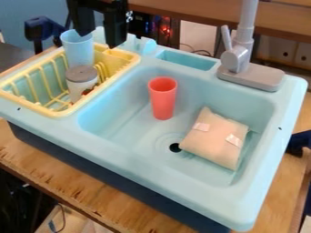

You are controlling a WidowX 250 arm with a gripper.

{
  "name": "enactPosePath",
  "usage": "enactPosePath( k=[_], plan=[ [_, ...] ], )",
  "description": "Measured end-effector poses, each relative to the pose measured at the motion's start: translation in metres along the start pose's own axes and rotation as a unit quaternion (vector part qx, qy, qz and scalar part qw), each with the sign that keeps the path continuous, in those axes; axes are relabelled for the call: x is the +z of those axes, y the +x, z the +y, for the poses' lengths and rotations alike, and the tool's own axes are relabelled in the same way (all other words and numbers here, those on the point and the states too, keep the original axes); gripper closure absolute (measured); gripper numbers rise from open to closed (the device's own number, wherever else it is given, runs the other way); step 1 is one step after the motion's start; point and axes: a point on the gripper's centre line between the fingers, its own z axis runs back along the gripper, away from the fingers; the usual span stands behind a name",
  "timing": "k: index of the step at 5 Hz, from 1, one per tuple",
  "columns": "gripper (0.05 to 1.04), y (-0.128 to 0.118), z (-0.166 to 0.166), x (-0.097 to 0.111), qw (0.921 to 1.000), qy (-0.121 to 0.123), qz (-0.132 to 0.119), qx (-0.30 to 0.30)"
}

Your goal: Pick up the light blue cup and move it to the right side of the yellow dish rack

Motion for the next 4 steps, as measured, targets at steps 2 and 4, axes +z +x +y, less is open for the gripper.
enactPosePath(
  k=[2,4],
  plan=[
    [0.083,0.004,0.010,-0.012,0.9997,-0.013,0.021,-0.010],
    [0.083,0.016,0.042,-0.020,0.9992,0.002,0.039,-0.005]
  ],
)
